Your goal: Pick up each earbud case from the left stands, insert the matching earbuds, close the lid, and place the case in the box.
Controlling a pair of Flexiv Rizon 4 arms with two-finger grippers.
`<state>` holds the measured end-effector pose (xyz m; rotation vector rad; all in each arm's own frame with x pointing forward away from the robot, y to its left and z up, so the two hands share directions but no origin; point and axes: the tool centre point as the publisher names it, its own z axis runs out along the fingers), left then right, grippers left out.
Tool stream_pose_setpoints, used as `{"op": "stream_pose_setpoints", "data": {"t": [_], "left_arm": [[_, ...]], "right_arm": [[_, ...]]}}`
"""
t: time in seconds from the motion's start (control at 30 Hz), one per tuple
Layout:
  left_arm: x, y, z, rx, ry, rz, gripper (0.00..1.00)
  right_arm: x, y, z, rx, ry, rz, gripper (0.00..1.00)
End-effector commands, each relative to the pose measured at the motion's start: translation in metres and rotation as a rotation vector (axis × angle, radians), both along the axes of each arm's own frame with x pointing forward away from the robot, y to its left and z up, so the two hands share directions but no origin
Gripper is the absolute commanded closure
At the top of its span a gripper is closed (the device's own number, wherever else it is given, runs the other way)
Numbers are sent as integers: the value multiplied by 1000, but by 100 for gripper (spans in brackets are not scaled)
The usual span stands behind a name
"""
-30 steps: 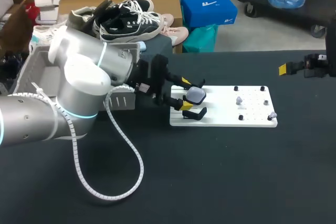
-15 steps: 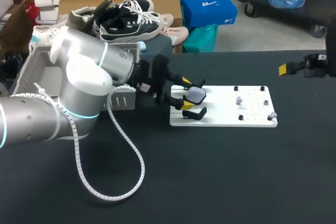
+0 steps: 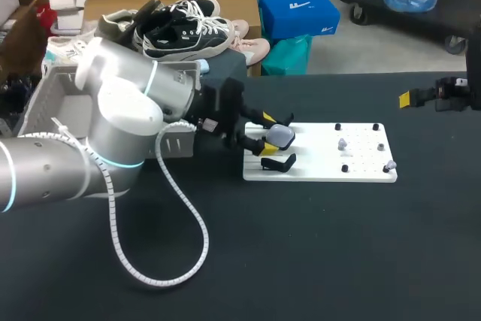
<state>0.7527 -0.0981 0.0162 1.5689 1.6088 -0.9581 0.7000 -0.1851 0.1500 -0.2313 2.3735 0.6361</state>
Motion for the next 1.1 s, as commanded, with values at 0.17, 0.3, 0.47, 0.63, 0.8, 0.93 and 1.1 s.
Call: {"op": "stream_pose_setpoints", "data": {"t": [0.17, 0.3, 0.47, 0.63, 0.8, 0.93, 1.1], "left_arm": [[4, -2, -2, 7, 5, -5, 21], [4, -3, -2, 7, 5, -5, 27], [4, -3, -3, 7, 8, -6, 36], [4, -3, -3, 6, 11, -5, 48], [4, -3, -3, 6, 12, -8, 51], [4, -3, -4, 6, 12, -10, 53], [4, -3, -4, 3, 13, -7, 58]], "right_arm": [[0, 0, 0, 0, 0, 0, 0], [0, 0, 0, 0, 0, 0, 0], [0, 0, 0, 0, 0, 0, 0], [0, 0, 0, 0, 0, 0, 0], [0, 0, 0, 0, 0, 0, 0], [0, 0, 0, 0, 0, 0, 0], [0, 0, 0, 0, 0, 0, 0]]}}
